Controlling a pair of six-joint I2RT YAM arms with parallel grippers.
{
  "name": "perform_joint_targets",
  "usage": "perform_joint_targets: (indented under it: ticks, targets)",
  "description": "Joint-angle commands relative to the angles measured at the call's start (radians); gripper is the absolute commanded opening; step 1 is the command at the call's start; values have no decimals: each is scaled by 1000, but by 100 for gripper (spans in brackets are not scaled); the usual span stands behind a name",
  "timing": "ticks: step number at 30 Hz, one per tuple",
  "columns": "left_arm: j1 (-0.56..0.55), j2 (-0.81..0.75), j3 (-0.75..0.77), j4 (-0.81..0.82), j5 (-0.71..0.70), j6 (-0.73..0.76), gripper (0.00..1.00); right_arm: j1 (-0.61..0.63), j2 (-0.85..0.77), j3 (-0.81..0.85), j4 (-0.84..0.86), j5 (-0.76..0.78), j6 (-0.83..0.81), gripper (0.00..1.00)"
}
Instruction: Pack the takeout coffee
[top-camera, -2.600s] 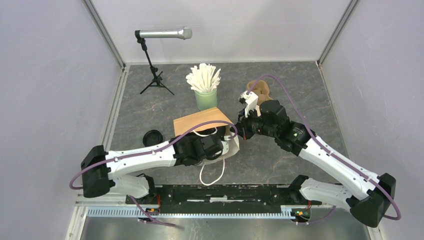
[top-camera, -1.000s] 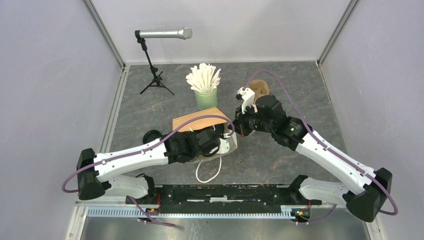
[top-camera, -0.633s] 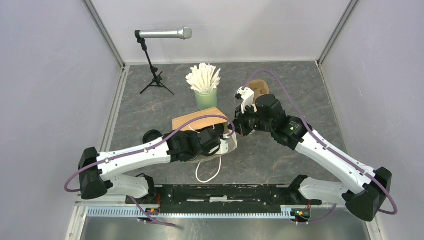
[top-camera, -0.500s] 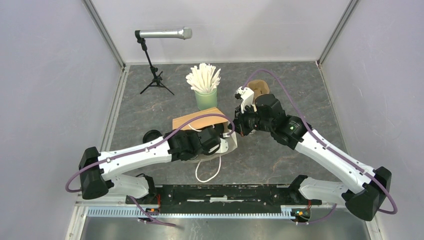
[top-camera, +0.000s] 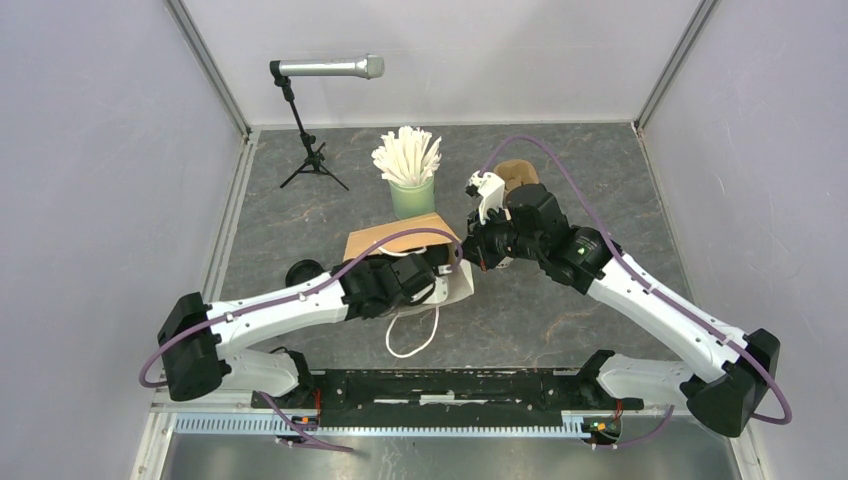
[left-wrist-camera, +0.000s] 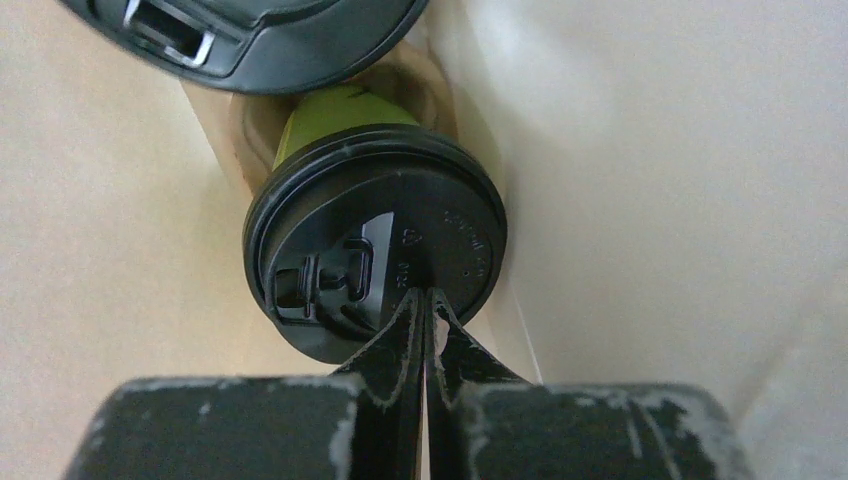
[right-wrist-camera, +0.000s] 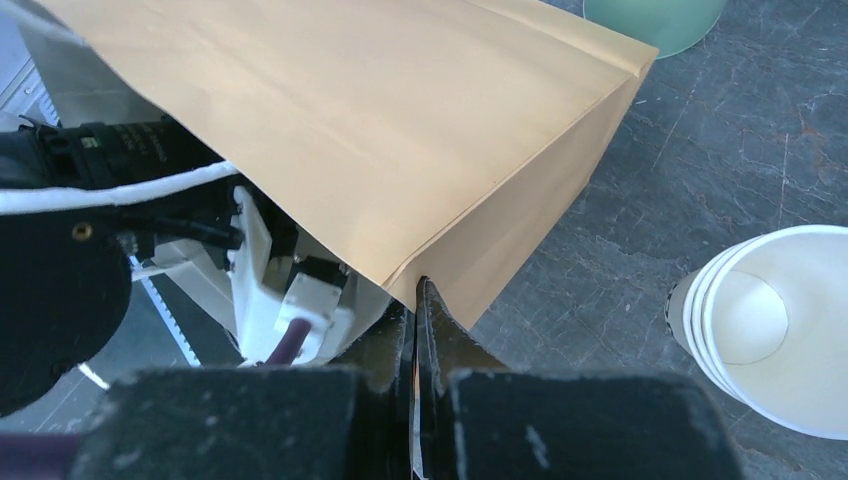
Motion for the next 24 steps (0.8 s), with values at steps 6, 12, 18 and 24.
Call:
perform_joint_targets:
  ticks: [6,12,18,24]
  targets:
    - [89,7,-6,126,-14,103,5,-2,6,55,1,-20,-15,0]
    - [95,24,7,163,7,113,5,-1,14,50,14,-37,-15,0]
    - [107,43,20,196,-5,140,5,-1,18,48,21,-47,-10,0]
    - [128,67,37,216,-7,154,5,-1,19,47,24,-52,-5,0]
